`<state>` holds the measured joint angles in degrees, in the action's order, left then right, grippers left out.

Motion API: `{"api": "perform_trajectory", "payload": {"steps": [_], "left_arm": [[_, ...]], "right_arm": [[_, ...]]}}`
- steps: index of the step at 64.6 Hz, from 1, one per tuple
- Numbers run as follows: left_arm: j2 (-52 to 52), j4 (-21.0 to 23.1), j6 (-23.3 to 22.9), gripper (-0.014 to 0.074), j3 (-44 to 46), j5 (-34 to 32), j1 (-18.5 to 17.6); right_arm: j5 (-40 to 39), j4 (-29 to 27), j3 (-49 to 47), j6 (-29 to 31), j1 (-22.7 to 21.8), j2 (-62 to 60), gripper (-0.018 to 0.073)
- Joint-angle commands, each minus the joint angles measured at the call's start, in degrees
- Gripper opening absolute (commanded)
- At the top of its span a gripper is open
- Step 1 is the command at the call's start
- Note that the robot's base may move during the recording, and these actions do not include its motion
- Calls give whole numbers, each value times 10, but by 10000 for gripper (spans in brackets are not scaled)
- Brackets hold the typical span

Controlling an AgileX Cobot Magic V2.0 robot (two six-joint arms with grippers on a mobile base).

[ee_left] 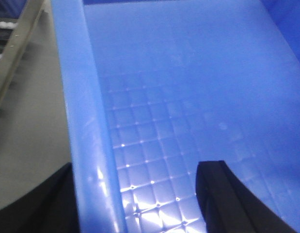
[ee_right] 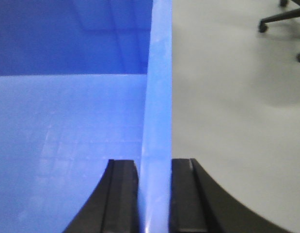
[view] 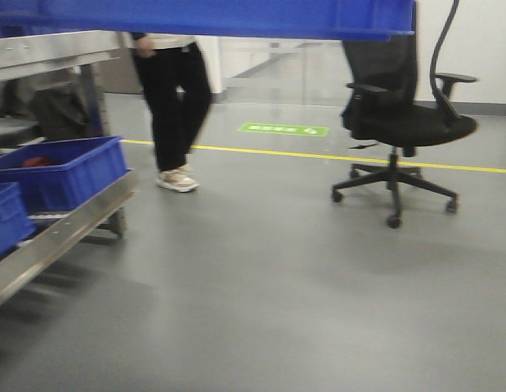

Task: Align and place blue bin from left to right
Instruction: 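Drive up to the other shelf rack with the bin held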

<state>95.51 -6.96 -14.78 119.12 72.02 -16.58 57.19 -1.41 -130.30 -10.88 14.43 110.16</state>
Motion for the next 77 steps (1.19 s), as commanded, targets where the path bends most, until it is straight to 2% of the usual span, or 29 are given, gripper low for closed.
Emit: {"api": "perform_trajectory", "payload": {"steps": [1, 77], "left_arm": [[-24, 26, 38, -111, 11, -30, -8], [-24, 26, 38, -111, 11, -30, -8]], "right_arm": [[-119, 27, -10, 14, -6, -4, -151], [-119, 27, -10, 14, -6, -4, -151]]}}
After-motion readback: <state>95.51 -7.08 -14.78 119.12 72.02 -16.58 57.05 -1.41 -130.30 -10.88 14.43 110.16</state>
